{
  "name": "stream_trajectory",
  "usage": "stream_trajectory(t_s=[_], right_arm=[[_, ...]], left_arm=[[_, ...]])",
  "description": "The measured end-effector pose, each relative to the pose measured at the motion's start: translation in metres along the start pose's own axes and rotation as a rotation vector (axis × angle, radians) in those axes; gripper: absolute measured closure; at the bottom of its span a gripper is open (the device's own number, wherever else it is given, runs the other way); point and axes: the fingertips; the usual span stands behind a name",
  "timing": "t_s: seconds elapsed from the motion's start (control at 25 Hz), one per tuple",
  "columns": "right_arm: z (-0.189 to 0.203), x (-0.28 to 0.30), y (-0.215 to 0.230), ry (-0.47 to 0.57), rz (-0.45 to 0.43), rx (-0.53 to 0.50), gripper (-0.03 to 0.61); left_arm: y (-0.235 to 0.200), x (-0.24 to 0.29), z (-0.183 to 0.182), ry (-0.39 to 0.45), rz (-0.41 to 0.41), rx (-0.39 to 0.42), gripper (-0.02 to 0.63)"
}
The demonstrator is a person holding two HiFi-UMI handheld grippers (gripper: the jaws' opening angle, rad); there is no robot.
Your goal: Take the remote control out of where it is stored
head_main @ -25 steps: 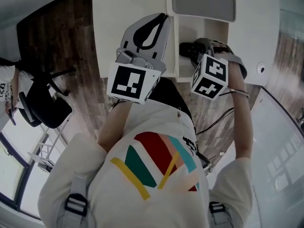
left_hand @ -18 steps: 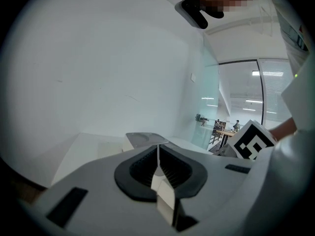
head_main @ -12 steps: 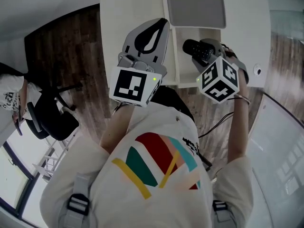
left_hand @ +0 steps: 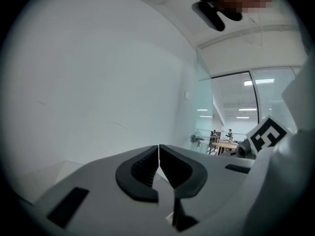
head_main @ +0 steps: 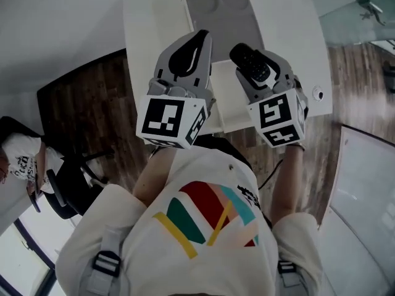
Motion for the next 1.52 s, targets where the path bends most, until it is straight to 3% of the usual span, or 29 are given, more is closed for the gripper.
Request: stream_trajectory(t_s=[0.08, 0.32, 0.52, 0.8, 1.28, 1.52], right_arm=[[-0.015, -0.016, 0.014, 0.082, 0.084, 0.087, 0.333], [-0.029, -0.071, 0.058, 0.225, 0.319, 0.304, 0.336], [-0.045, -0.121, 0.085, 0.388, 0.432, 0.411, 0.336], [-0.069, -0.173, 0.094, 0.621, 0.525, 0.543, 0.336], [-0.057, -0.195, 0.088, 0.661, 0.604, 0.626, 0.336], [-0.043, -0.196, 0.091, 0.656, 0.595, 0.690, 0.336]], left_arm=[[0.006, 0.000, -0.023, 0.031, 0.005, -0.011, 0.607], [0.041, 0.005, -0.071, 0.137, 0.093, 0.057, 0.607], [0.065, 0.015, -0.080, 0.139, 0.114, 0.134, 0.606], [0.078, 0.008, -0.095, 0.171, 0.137, 0.148, 0.607], [0.086, 0.002, -0.088, 0.143, 0.121, 0.162, 0.607], [0.093, 0.002, -0.085, 0.132, 0.134, 0.164, 0.607]])
Point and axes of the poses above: the fingertips, and each gripper's own axes: x forward along the fingers, y to its right, z out of its underside, and after that the axes turned 8 degrees about -x, right-handed
